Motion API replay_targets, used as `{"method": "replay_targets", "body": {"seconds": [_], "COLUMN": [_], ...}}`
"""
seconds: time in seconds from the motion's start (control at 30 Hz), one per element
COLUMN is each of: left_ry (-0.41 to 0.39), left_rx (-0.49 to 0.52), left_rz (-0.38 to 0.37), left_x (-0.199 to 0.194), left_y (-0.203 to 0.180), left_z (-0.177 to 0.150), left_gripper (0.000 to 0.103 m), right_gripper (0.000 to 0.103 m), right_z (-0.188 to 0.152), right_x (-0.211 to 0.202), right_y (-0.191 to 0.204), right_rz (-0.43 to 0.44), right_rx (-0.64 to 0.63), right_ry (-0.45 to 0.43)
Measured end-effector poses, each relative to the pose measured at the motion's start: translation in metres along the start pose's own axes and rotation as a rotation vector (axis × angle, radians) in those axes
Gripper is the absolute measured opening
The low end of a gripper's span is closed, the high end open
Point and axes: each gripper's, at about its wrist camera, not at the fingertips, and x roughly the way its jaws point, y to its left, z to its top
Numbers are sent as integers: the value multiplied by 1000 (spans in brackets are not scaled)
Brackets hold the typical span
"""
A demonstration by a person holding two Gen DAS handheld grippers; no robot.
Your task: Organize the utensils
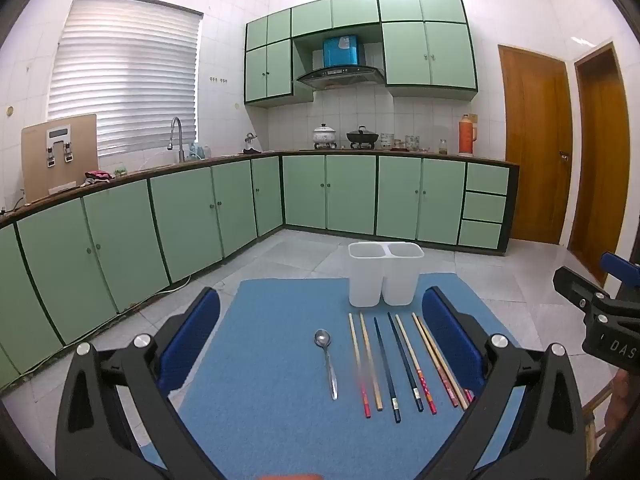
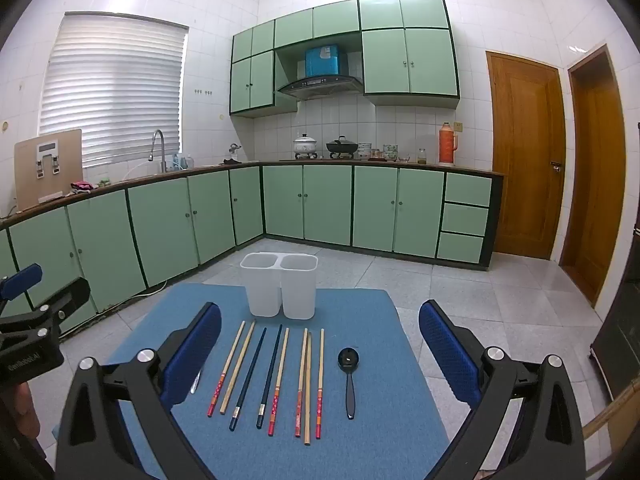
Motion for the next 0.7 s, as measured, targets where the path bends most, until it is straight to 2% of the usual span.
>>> {"method": "replay_targets", "body": {"seconds": [0.7], "left_ry": [-8], "left_rx": [-14], "left_rz": [4], "left_x": [-5], "left_y": [2], "left_z": [0], "left_gripper": [98], "right_gripper": [97], "right_z": [0], "right_x": [0], "right_y": [-1], "right_rz": [2], "right_rx": [8], "right_ry": [0]}}
